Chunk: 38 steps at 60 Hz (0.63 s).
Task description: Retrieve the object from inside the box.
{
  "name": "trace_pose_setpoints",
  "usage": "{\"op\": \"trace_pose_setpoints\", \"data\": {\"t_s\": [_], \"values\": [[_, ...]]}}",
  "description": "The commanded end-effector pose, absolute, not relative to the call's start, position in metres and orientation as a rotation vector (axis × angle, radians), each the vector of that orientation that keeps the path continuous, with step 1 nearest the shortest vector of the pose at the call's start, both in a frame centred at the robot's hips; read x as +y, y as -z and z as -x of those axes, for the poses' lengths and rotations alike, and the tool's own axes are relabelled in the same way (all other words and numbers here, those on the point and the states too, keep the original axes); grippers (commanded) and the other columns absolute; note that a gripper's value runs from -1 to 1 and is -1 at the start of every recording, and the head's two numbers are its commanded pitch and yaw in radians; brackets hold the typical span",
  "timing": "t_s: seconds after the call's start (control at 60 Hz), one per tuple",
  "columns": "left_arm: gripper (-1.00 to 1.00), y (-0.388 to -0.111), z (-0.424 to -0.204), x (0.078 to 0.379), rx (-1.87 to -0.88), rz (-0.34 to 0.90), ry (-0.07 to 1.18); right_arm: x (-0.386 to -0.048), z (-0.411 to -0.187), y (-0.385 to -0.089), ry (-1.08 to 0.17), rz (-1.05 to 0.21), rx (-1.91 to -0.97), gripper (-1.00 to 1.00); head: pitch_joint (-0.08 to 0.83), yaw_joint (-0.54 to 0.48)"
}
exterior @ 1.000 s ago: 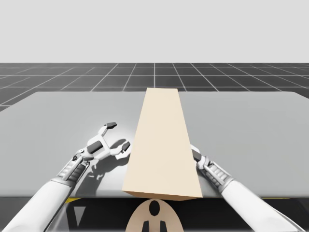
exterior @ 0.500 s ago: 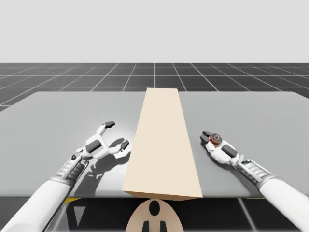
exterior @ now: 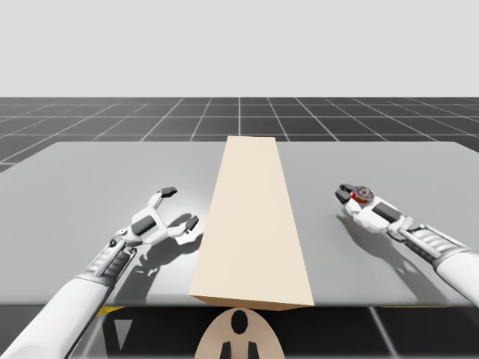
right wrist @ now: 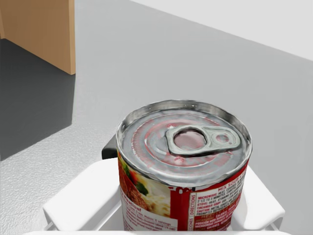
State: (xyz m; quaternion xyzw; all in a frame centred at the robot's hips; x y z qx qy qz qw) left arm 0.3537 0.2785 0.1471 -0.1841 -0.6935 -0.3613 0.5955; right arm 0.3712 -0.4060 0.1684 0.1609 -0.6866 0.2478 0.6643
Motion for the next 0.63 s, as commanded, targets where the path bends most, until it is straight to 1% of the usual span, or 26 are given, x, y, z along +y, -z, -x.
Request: {"op": "trace_pose_setpoints", "data": {"t_s": [0.017,0.067,0.083,0.117,0.133,0.25,0.383,0.55,0.633], "values": [[-1.0,-0.148,-0.354,0.28,-1.612,0.423,0.837,-0.432,-0.404,-0.264,-0.863,-0.492,-1.613,1.0,0.029,-0.02],[-1.0,-0.148,-0.354,0.28,-1.612,0.422,0.838,-0.429,-0.405,-0.282,-0.877,-0.483,-1.63,1.0,0.029,-0.02],[-1.0,-0.148,-0.354,0.281,-1.612,0.423,0.838,-0.427,-0.406,-0.292,-0.887,-0.478,-1.643,1.0,0.03,-0.02],[-1.0,-0.148,-0.355,0.281,-1.613,0.422,0.838,-0.426,-0.405,-0.298,-0.893,-0.475,-1.65,1.0,0.031,-0.02],[-1.0,-0.148,-0.355,0.281,-1.613,0.423,0.837,-0.424,-0.405,-0.308,-0.903,-0.472,-1.661,1.0,0.031,-0.02],[-1.0,-0.148,-0.354,0.282,-1.615,0.423,0.834,-0.424,-0.399,-0.337,-0.931,-0.454,-1.697,1.0,0.031,-0.01],[-1.0,-0.147,-0.354,0.282,-1.615,0.42,0.834,-0.436,-0.389,-0.358,-0.936,-0.42,-1.719,1.0,0.03,-0.01],[-1.0,-0.146,-0.355,0.281,-1.612,0.418,0.836,-0.465,-0.375,-0.384,-0.912,-0.353,-1.753,1.0,0.03,-0.02],[-1.0,-0.146,-0.355,0.281,-1.61,0.417,0.836,-0.475,-0.369,-0.398,-0.901,-0.325,-1.772,1.0,0.029,-0.02]]}}
